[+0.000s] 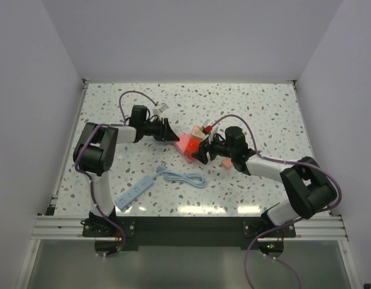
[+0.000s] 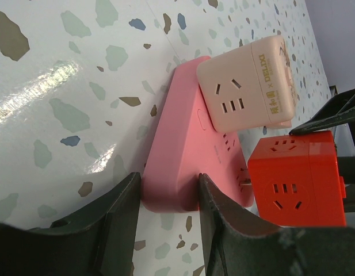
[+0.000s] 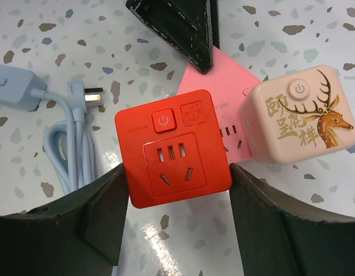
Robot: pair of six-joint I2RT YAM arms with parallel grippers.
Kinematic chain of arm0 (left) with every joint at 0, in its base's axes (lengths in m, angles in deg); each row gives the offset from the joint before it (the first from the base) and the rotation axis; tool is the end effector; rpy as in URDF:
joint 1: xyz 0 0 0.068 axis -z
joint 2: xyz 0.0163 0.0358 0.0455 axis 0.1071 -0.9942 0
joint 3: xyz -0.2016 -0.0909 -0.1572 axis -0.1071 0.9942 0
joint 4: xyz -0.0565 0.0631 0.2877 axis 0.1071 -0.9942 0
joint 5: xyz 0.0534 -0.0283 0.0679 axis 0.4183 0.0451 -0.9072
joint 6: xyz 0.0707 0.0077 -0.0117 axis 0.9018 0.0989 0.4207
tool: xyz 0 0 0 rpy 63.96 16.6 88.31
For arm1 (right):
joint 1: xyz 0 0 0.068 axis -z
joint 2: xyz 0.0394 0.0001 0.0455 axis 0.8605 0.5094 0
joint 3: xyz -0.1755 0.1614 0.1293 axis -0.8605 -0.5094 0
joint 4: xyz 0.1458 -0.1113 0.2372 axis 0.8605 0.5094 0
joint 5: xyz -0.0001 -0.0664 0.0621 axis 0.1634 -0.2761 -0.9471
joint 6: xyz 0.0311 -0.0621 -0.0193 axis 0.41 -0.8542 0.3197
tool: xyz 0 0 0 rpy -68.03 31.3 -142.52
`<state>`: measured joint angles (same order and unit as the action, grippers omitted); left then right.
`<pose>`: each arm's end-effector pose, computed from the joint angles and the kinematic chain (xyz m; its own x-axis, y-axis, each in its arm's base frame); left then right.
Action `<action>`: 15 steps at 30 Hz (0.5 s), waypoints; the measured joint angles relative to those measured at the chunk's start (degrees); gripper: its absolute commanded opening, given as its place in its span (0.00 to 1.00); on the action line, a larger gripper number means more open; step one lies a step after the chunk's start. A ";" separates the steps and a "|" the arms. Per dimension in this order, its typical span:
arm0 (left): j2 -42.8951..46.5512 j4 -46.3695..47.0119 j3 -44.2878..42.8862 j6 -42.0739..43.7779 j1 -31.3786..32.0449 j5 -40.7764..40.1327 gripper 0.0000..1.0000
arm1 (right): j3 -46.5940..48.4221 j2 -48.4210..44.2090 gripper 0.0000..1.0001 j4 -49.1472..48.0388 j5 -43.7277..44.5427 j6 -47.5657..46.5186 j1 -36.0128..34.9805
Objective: Insert the plug
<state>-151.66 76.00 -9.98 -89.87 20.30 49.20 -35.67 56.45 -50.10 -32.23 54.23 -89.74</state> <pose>0.4089 -0.1496 0.0827 -0.8250 -0.0027 -0.5651 0.4815 0.5201 -0.7054 0.2870 0.2001 0.1463 -0.2821 -0.2391 -0.9291 -0.8368 0.5350 0.1164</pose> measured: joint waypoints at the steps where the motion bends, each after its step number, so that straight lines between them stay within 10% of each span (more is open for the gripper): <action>1: 0.00 0.00 0.00 0.00 0.00 0.00 0.00 | 0.00 0.07 0.00 0.02 0.02 0.00 0.00; 15: 0.00 -0.37 -0.33 0.44 -0.28 -0.07 0.00 | 2.78 4.37 0.00 -2.10 1.20 0.63 -0.81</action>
<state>-151.66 75.63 -10.31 -89.43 20.02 49.14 -32.89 60.82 -52.19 -31.03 54.86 -90.55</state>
